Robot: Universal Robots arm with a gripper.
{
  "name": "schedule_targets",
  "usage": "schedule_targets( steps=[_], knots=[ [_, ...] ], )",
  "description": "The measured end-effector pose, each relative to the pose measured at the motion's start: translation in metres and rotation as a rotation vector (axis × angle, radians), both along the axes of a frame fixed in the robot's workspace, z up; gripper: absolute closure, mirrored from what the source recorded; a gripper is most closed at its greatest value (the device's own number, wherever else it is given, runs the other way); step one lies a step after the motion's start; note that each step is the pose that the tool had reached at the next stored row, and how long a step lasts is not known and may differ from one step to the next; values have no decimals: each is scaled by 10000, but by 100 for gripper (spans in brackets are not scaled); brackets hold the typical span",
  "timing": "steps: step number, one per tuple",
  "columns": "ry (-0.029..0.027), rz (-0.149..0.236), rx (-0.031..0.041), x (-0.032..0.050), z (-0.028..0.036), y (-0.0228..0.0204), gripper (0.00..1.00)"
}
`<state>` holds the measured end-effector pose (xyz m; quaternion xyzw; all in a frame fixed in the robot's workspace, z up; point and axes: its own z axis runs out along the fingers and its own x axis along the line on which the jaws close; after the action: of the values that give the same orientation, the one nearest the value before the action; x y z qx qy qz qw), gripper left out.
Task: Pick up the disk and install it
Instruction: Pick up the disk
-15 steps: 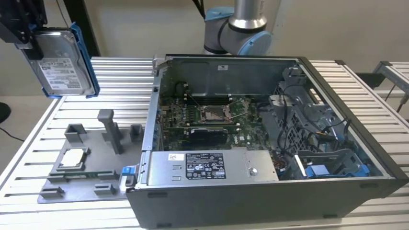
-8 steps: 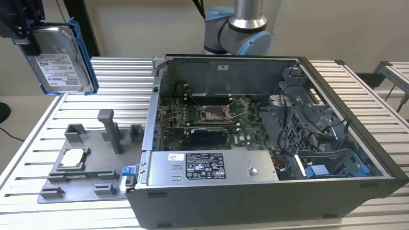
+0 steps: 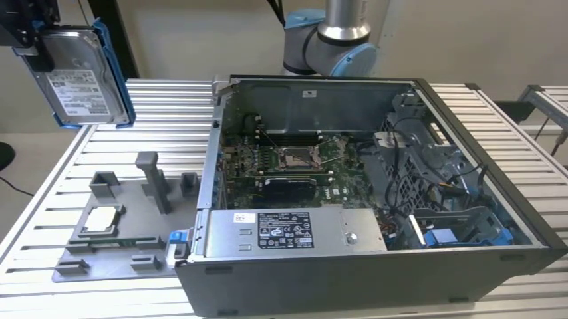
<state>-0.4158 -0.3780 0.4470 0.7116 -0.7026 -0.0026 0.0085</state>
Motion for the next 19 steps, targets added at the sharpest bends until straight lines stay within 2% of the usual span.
schedule_targets(
  steps=[6, 15, 19],
  knots=[
    [0, 0, 0, 0, 67, 0, 100],
    [0, 0, 0, 0, 222, 0, 100],
    [0, 1, 0, 0, 312, 1, 100]
  ],
)
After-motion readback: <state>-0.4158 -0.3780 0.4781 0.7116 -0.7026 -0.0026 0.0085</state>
